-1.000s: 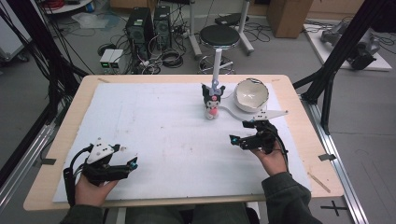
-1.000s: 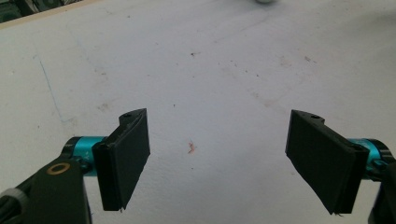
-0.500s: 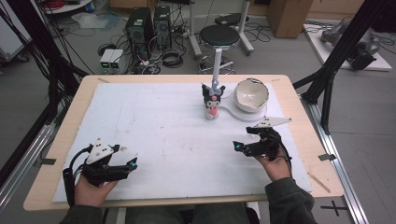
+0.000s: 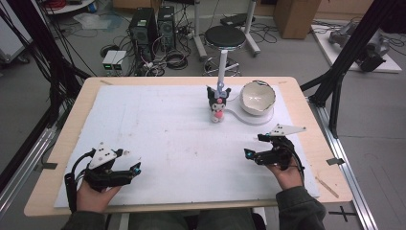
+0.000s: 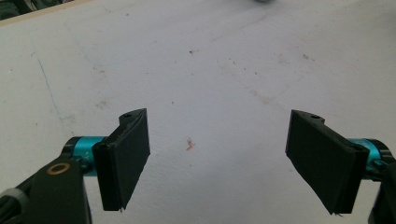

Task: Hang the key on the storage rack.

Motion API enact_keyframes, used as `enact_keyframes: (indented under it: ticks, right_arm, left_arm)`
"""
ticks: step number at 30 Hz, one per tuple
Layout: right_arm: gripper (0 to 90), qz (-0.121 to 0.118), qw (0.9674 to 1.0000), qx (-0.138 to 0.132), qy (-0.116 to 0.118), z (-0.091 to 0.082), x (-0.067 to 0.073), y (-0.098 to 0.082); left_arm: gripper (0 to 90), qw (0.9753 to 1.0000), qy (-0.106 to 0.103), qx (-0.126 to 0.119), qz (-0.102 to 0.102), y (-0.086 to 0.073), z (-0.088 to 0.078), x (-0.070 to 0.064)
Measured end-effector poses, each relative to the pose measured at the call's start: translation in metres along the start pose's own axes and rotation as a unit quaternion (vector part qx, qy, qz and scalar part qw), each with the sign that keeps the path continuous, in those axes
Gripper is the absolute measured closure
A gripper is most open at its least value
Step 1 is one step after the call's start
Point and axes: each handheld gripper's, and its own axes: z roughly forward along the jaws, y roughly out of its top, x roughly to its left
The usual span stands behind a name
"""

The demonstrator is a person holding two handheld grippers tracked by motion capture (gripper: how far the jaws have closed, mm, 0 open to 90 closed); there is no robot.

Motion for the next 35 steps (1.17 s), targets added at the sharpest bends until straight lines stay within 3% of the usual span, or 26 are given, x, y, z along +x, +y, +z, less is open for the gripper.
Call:
enact_keyframes:
  ticks: [35]
  right_arm:
    - [11.9, 0.000, 1.0000, -0.002, 0.001, -0.009, 0.001, -0.013]
  left_arm:
    - [22.1, 0.9999, -0.009, 0.009, 0.006, -0.004, 0.002, -0.002]
